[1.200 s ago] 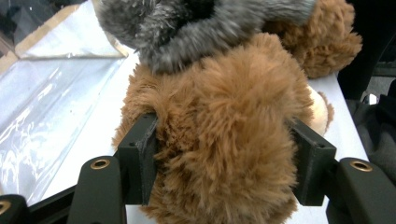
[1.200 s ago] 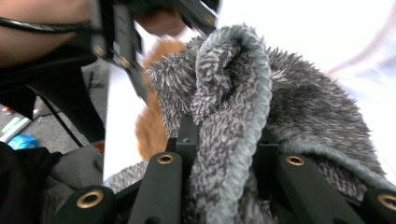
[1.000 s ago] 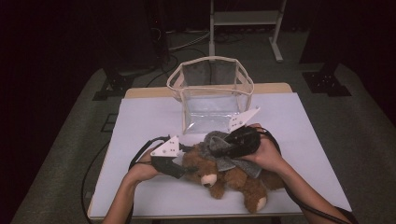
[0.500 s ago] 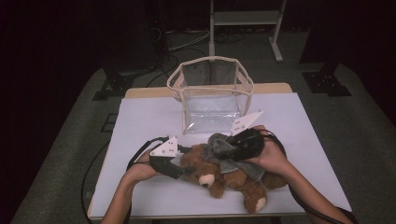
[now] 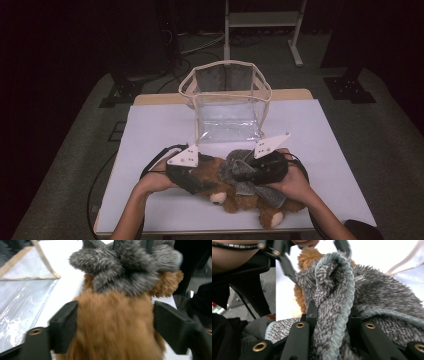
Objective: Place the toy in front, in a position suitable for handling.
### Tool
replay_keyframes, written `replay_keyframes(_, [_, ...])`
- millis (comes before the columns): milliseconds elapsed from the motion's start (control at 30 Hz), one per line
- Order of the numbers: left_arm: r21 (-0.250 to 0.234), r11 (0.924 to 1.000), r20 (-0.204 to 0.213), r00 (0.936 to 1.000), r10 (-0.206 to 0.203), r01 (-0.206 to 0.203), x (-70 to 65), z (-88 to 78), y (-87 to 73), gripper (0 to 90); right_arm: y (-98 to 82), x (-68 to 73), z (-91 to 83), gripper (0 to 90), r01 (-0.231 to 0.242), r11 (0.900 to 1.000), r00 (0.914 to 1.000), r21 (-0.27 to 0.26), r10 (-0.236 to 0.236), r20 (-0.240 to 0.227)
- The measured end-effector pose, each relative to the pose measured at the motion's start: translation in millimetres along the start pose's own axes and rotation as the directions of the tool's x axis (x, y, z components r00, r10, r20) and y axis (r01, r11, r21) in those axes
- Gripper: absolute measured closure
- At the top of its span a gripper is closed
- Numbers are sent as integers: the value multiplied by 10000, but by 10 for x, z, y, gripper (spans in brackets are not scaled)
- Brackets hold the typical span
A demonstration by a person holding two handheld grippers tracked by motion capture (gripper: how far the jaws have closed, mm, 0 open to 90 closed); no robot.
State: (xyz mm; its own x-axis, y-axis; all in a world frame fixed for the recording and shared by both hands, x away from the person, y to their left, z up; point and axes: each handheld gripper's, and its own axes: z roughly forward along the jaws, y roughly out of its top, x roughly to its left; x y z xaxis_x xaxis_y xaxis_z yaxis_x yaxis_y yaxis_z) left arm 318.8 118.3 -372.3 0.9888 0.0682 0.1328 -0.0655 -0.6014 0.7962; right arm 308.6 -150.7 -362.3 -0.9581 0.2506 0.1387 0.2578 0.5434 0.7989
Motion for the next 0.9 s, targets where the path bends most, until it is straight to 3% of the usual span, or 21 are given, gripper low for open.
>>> replay_keyframes(67, [146, 9998, 50, 9999, 162, -163, -13, 42, 10, 322, 2, 33, -13, 706, 91, 10000, 9999, 2, -91, 82])
replay_keyframes(200, [-108, 9998, -30, 9999, -152, 151, -10, 27, -72, 368, -73, -40, -234, 708, -279, 9979, 9995, -592, 287, 124])
replay_keyframes(300, [-316, 9990, -10, 9995, -328, 328, -9, 9, -127, 374, -186, -103, -524, 709, -598, 9926, 9960, -1061, 663, 591])
replay_keyframes(433, [-280, 9990, -51, 9994, -355, 354, 0, 22, -109, 369, -341, -94, -705, 709, -886, 9901, 9885, -1090, 1009, 1124])
replay_keyframes(533, [-253, 9990, -78, 9993, -360, 358, 1, 24, -104, 367, -365, -52, -600, 709, -753, 9951, 9901, -633, 822, 1141])
replay_keyframes(667, [-171, 9995, -112, 9995, -280, 278, -5, 24, -95, 363, -270, 30, -422, 709, -390, 9986, 9954, -363, 420, 859])
replay_keyframes(900, [-127, 9996, -130, 9996, -256, 254, -1, 9, -104, 349, -168, 301, -110, 706, 496, 9979, 9986, 421, -488, -199])
